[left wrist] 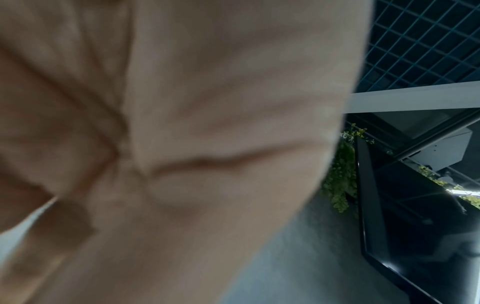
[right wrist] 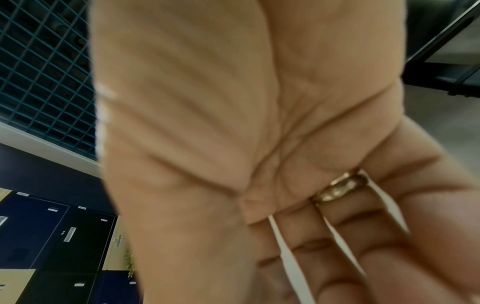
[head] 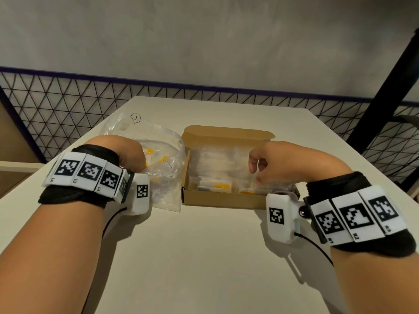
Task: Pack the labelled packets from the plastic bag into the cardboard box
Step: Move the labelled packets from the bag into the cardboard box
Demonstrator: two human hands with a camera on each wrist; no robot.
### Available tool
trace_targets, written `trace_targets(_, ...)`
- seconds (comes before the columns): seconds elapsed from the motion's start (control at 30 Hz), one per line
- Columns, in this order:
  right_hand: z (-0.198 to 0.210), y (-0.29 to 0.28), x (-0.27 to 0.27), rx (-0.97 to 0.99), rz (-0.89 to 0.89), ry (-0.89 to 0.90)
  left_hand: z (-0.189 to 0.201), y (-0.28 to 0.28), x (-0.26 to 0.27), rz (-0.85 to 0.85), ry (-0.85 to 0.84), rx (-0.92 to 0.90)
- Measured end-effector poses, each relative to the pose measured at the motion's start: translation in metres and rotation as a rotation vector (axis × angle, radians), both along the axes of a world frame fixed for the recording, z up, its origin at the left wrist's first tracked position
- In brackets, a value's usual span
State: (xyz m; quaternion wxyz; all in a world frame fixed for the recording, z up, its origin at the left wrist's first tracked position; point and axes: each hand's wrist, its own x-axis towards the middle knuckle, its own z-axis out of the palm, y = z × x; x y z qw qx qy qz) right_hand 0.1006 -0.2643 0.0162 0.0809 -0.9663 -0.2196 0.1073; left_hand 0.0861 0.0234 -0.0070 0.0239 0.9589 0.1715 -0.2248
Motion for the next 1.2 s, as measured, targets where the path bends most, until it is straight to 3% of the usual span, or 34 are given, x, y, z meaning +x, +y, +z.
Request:
trace_targets(0.13, 0.000, -0.001, 0.000, 0.004, 0.001, 0.003, 0.003, 0.000, 0.000, 0.068, -0.110, -0.017)
trace_targets(0.3, 0.001, 0.000, 0.000, 0.003, 0.006, 0.006, 0.005, -0.012, -0.003, 0.033, -0.027, -0.095)
trace_targets(0.47, 0.000, 0.000, 0.000, 0.001, 0.013, -0.001, 0.004, -0.007, -0.002, -0.033, 0.136, -0.038)
trace_targets(0.77, 0.000, 0.001, -0.001, -0.011, 0.005, -0.009, 0.001, 0.000, 0.001, 0.091, 0.083, -0.109)
trace_targets(1.0, 0.001, 0.003, -0.003, -0.017, 0.012, -0.015, 0.006, -0.012, -0.004, 0.166, -0.122, -0.066)
trace_targets(1.2, 0.001, 0.002, -0.002, 0.008, 0.005, -0.008, 0.013, -0.013, -0.001, 0.122, -0.513, -0.120)
